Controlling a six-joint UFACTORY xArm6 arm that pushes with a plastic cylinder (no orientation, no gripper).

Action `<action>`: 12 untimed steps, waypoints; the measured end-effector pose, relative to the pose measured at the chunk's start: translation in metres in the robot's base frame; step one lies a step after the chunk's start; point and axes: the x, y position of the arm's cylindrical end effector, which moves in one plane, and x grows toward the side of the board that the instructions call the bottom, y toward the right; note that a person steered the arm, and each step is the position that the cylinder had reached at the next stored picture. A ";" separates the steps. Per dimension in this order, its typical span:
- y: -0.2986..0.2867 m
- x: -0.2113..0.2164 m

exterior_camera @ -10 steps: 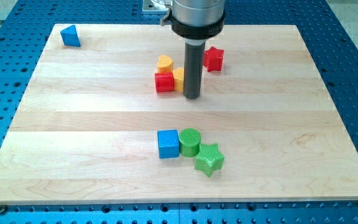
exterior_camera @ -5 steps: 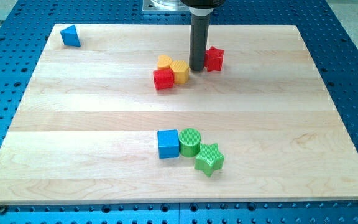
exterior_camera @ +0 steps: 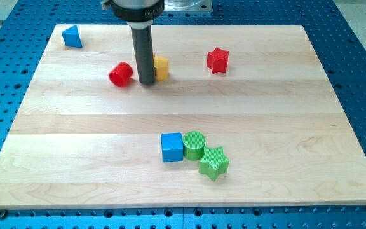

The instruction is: Put the yellow hexagon diagonally top right to the yellow heart

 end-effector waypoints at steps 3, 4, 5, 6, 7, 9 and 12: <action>0.028 -0.037; 0.038 -0.027; 0.055 -0.037; 0.060 -0.066; 0.075 -0.102; 0.144 -0.110; 0.171 -0.133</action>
